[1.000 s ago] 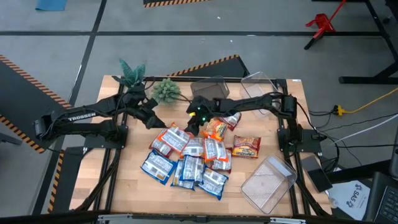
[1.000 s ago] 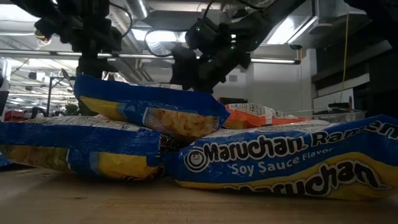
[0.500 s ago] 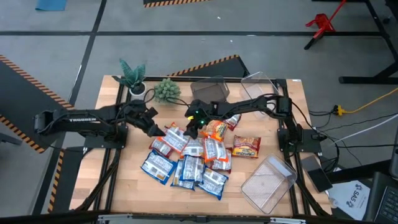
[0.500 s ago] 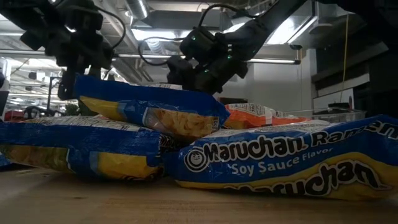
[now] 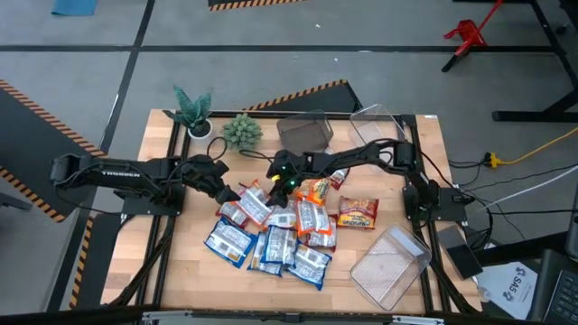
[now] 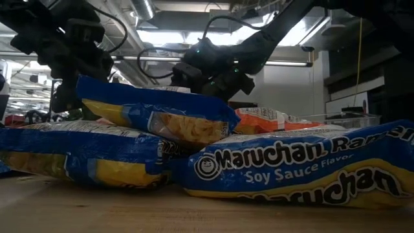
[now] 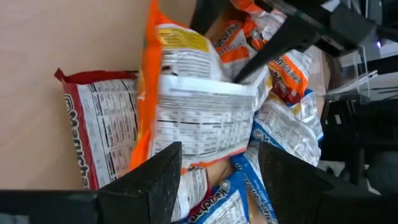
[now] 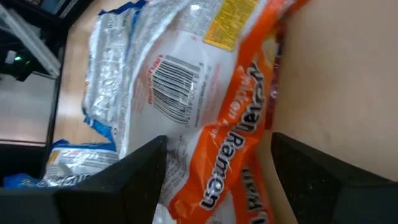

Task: Sort Maruchan noodles
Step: Put the orange noodle pack into the black bin

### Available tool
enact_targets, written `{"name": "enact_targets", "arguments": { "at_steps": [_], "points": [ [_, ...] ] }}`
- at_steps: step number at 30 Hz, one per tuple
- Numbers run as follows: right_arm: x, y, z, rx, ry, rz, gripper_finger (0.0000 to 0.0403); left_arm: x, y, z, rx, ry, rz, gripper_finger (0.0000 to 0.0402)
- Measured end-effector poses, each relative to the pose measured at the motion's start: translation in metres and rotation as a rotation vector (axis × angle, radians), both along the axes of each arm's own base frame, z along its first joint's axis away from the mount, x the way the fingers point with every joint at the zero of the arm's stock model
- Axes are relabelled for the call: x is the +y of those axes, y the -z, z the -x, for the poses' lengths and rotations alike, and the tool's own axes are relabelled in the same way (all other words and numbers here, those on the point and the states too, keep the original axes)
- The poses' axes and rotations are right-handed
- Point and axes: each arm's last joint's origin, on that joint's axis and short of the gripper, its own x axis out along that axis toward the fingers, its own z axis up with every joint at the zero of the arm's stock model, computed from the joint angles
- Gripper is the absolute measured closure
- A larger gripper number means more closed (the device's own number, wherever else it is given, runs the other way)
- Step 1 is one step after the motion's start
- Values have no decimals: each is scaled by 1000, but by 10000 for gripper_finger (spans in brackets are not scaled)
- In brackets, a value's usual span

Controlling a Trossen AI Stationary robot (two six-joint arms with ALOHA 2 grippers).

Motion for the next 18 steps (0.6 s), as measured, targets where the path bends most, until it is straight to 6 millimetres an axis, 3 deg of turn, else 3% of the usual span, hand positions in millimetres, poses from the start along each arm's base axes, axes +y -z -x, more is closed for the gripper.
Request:
{"name": "enact_targets", "arguments": {
  "at_steps": [4,12,18],
  "points": [
    [0,-1,0,-6,-1,-3,181,1,-1,-1,-9,-31,-28,195],
    [-1,-1,-1,-3,16,16,384,2,-2,-2,-24,-49,-43,195],
    [-2,-2,-1,1,51,46,397,4,-2,-2,-16,-110,-24,195]
  ]
}}
